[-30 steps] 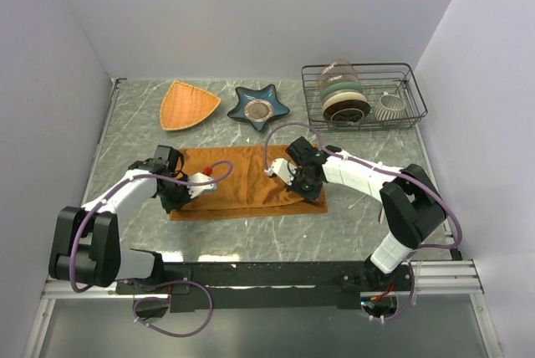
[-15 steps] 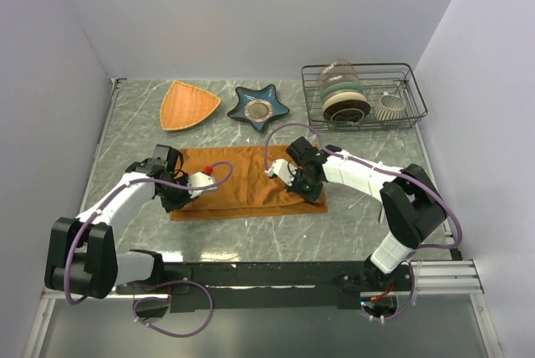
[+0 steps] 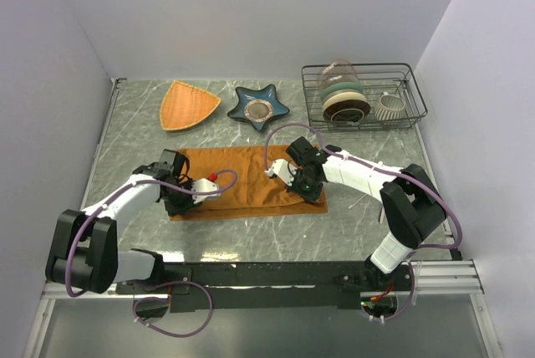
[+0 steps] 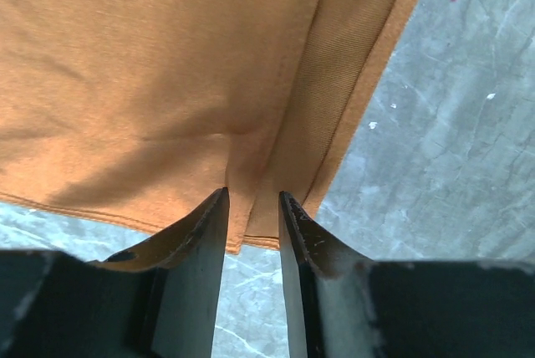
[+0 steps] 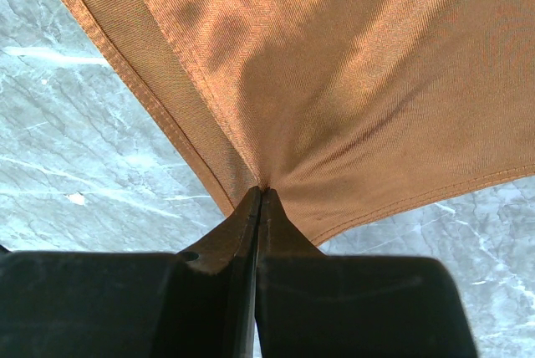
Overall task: Fold the napkin into a case and place the utensils inside
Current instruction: Fold and flatten the napkin at the center of the board.
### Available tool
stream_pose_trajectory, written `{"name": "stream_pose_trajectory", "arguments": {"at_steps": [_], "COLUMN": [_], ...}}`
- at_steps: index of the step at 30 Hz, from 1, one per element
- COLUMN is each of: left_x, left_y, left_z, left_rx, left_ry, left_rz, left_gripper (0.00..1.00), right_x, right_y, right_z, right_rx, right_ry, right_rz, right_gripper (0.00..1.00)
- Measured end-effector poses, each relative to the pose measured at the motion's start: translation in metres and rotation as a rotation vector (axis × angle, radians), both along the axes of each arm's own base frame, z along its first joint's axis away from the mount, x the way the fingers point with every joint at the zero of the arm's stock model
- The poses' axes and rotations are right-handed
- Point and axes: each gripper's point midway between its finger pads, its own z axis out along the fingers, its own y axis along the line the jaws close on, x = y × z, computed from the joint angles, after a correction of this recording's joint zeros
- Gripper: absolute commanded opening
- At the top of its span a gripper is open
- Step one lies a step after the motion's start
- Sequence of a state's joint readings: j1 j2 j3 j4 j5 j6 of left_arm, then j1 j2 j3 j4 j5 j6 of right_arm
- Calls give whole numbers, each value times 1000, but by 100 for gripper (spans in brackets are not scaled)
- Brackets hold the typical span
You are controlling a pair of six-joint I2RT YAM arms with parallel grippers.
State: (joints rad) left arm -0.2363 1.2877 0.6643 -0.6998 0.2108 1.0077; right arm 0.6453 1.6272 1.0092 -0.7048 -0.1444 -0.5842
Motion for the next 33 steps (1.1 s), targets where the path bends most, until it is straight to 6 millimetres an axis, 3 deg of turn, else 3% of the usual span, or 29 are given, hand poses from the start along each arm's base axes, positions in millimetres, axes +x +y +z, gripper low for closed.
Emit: {"name": "stream_pose_trajectory", "arguments": {"at_steps": [19, 26, 28, 30, 33], "left_x": [3, 7, 7, 7, 8], "left_y": [2, 1, 1, 1, 1], "left_z": [-6, -3, -2, -2, -2], "left_rx": [19, 17, 16, 18, 18], "left_ry": [2, -3, -5, -5, -6], "left_rz": [2, 2, 2, -1, 1], "left_gripper": [1, 2, 16, 20, 33], "right_x": [-1, -1, -1, -1, -1], "right_y": [-1, -1, -1, -2, -2], "right_z": [0, 0, 0, 0, 0], "right_rx": [-4, -5, -5, -5, -5], "right_ry": [5, 5, 5, 5, 5], "right_rz": [0, 1, 0, -1, -3], "right_gripper": [0, 0, 0, 0, 0]}}
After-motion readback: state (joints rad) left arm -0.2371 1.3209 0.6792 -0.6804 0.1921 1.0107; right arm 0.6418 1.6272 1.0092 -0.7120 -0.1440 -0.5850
